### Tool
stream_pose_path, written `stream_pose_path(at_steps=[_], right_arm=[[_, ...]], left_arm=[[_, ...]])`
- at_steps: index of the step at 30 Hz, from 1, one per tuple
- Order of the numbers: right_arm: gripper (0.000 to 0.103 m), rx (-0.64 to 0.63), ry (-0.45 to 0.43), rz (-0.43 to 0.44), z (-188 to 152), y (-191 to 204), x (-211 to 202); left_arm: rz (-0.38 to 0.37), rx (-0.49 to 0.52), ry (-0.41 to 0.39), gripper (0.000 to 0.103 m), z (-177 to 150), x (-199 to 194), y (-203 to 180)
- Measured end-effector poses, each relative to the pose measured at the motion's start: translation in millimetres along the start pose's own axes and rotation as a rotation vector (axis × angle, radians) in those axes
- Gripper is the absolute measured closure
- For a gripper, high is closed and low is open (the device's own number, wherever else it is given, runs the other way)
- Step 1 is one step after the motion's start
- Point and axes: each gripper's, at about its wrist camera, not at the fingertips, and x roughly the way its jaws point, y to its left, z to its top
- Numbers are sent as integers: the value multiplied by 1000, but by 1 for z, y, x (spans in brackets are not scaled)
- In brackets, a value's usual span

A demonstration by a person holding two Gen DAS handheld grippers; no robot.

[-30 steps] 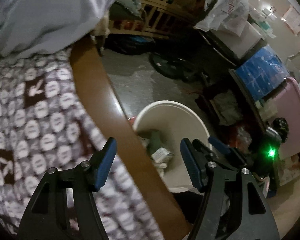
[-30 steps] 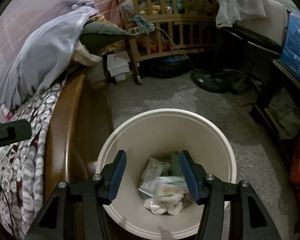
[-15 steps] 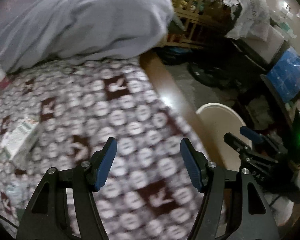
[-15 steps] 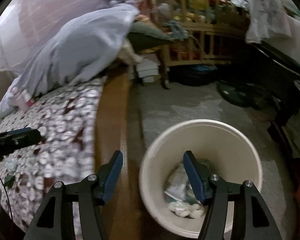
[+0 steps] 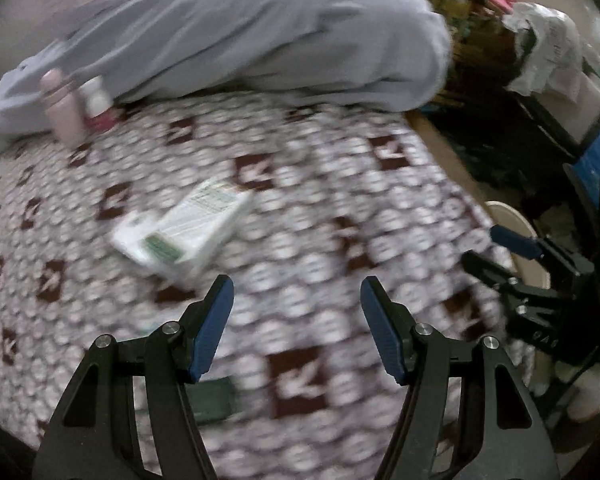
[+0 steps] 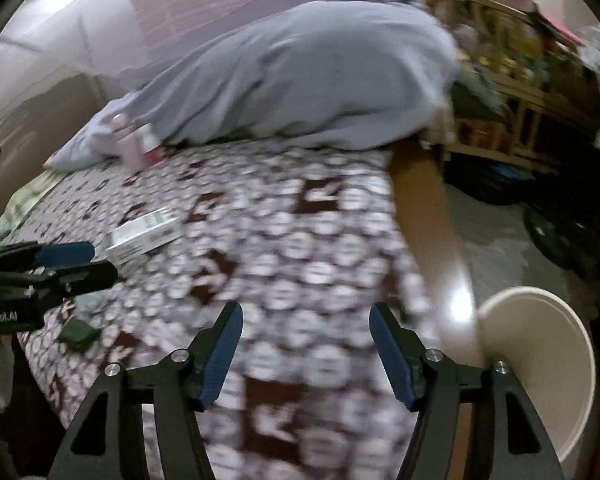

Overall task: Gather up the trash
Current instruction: 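Move both open grippers back over the trash on the bed, then grasp the clear plastic wrapper with the left gripper while the right grasps the Watermelon Frost box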

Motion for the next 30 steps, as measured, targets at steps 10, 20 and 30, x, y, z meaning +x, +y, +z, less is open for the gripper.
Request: stream_pose_path(at_steps=[10, 20, 30], right_arm=[[38, -97, 48, 113, 11, 71, 36], [31, -130, 70, 158, 50, 123, 77], [28, -93, 147, 187, 112, 183, 169]], left_arm=[[67, -119, 88, 38, -35, 1, 99], [9, -100, 167, 38, -43, 55, 100], [-62, -160, 188, 77, -51, 60, 129]])
